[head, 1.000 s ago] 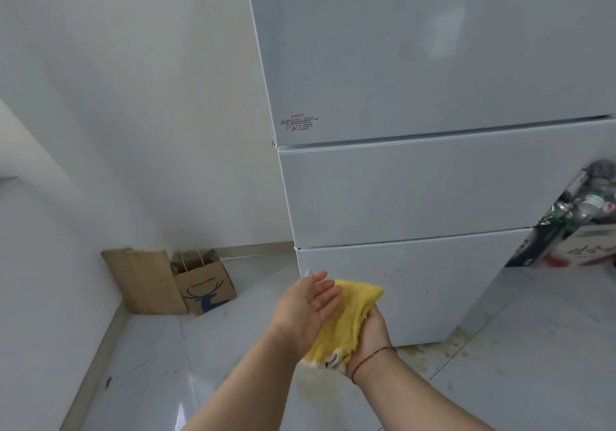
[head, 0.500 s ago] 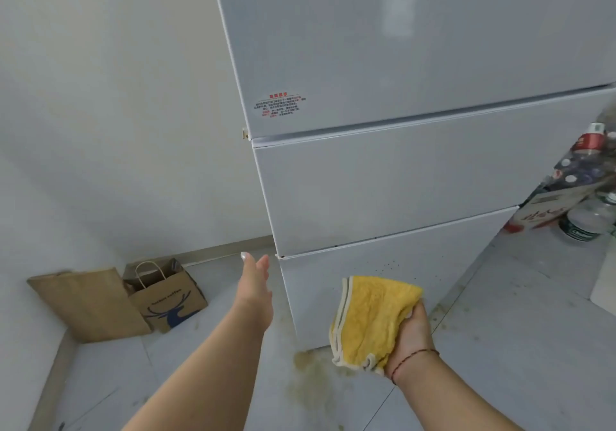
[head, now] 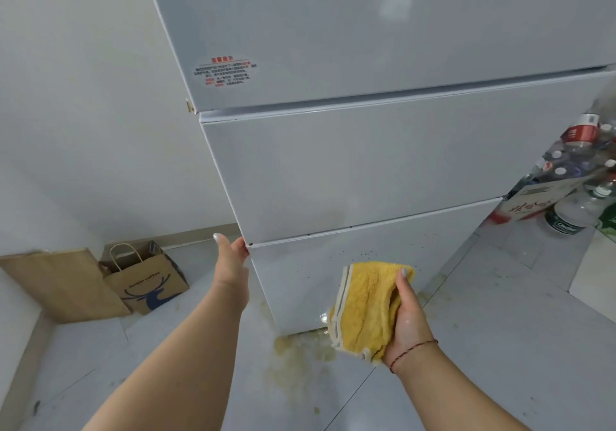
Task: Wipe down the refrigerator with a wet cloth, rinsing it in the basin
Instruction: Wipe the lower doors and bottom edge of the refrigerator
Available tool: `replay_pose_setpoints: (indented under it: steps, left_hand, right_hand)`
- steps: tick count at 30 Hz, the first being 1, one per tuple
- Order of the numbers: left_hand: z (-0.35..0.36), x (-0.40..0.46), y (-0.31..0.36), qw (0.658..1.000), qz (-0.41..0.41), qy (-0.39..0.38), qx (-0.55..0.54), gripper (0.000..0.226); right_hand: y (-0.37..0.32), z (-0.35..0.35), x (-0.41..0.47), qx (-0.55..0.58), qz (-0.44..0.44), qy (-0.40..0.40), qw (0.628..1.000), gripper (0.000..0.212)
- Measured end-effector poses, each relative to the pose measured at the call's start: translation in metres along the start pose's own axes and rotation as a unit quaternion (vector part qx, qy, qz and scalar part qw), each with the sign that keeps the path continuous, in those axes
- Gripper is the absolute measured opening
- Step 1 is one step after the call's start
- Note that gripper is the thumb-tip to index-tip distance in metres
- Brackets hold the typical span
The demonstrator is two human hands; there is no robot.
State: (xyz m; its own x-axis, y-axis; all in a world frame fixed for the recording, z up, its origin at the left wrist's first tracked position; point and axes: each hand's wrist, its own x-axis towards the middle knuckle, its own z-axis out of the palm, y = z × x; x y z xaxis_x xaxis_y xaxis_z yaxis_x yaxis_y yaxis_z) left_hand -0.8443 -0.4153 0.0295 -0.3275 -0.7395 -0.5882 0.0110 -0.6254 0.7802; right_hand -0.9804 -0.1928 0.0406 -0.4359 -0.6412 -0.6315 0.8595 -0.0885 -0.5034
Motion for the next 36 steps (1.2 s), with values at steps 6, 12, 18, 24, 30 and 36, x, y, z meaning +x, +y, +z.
replay_pose_setpoints:
  steps: [6, 12, 18, 24, 30, 36]
  left_hand:
    - [0.003, -0.016, -0.026, 0.994, 0.051, 0.088, -0.028, 0.073]
    - [0.012, -0.044, -0.045, 0.991, 0.048, 0.107, -0.061, 0.066]
    - [0.018, -0.063, -0.071, 0.978, 0.066, 0.189, -0.062, 0.068]
    - [0.027, -0.092, -0.1, 0.969, 0.058, 0.216, -0.11, 0.07]
    - [0.037, -0.113, -0.109, 0.964, 0.047, 0.218, -0.148, 0.065]
    - [0.026, -0.117, -0.111, 0.961, 0.044, 0.214, -0.169, 0.074]
  right_hand:
    - [-0.029, -0.022, 0.003, -0.037, -0.039, 0.055, 0.997, 0.037]
    - [-0.07, -0.041, -0.002, -0.105, -0.052, 0.092, 0.989, 0.031]
    - [-0.133, -0.078, 0.02, -0.157, -0.066, 0.161, 0.972, 0.054]
    - [-0.217, -0.084, 0.056, -0.404, -0.193, 0.206, 0.87, 0.064]
    - [-0.204, -0.09, 0.094, -0.687, -0.329, 0.151, 0.631, 0.059]
    - [-0.126, -0.066, 0.087, -0.817, -0.304, 0.058, 0.487, 0.091]
